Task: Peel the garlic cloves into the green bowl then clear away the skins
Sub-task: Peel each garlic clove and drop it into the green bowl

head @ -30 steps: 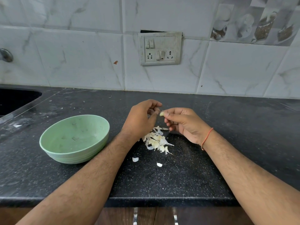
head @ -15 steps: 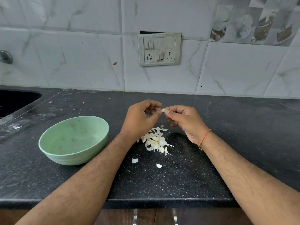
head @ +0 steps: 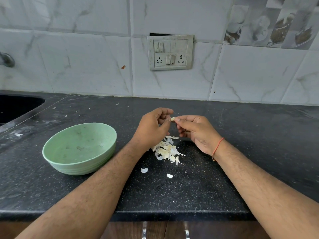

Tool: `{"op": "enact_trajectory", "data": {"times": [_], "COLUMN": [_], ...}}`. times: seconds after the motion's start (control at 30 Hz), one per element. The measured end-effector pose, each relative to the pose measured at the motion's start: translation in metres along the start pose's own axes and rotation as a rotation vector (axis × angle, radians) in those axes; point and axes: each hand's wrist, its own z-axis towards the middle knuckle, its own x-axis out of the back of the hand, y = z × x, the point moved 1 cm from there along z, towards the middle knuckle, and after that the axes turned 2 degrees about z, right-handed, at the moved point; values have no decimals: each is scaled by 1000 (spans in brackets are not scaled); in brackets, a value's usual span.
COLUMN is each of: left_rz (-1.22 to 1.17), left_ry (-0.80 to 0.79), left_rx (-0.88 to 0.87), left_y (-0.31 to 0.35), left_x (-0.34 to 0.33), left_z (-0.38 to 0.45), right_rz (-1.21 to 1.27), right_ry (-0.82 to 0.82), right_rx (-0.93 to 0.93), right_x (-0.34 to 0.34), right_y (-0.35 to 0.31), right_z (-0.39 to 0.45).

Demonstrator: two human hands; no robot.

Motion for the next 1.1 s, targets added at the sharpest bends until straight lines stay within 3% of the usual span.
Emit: {"op": "enact_trajectory", "data": {"times": [0.3,0.67,1.1], "left_rz": [-60,-99,-128], "left_ry": [4,8,4], "left_rx": [35,72,98], "left_y": [1,1,3], "left_x": [0,2,3], "left_z": [2,1,1], "right_rz": [-18,-224,-149], "right_ry": [28,58,32], "right_rx": [31,175,84], "right_x": [0,3,1], "right_y": [1,0,-1], "right_z": [1,2,0]}}
